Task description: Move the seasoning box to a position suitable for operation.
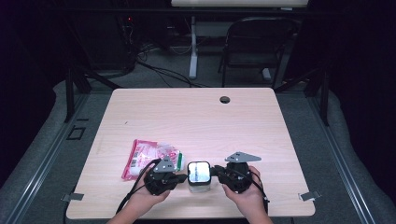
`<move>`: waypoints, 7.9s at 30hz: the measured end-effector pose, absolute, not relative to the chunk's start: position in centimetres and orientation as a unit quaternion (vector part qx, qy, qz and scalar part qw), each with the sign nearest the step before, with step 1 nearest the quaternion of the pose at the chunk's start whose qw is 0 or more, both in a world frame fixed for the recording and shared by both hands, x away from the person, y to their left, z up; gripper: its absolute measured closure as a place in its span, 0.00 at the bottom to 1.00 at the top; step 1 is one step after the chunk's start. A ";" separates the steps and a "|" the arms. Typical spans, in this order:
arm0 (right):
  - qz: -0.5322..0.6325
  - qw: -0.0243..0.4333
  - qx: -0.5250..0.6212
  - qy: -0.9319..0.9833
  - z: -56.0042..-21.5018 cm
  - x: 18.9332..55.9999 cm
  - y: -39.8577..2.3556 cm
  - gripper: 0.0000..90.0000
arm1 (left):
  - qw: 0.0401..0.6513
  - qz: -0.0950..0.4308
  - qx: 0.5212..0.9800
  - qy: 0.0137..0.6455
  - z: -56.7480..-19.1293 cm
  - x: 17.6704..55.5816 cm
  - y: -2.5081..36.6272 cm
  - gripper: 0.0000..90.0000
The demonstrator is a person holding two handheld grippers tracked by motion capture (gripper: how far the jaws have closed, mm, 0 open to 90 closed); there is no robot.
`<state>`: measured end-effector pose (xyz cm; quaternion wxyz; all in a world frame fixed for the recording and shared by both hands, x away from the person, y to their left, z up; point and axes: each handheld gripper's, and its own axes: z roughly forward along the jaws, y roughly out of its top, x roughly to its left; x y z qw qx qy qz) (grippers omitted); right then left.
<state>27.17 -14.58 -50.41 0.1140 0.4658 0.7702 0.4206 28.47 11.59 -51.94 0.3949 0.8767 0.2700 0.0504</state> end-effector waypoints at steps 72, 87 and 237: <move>0.411 0.172 0.384 0.809 -50.4 24.5 -11.3 0.41 | 0.421 0.056 0.867 0.260 -50.0 28.6 10.0 0.96; 0.415 0.168 0.389 0.805 -50.3 24.6 -11.7 0.42 | 0.408 0.078 0.873 0.256 -50.7 28.6 9.8 0.93; 0.469 0.129 0.470 0.736 -50.4 29.6 -17.5 0.56 | 0.323 0.220 0.855 0.342 -55.2 27.9 18.4 0.42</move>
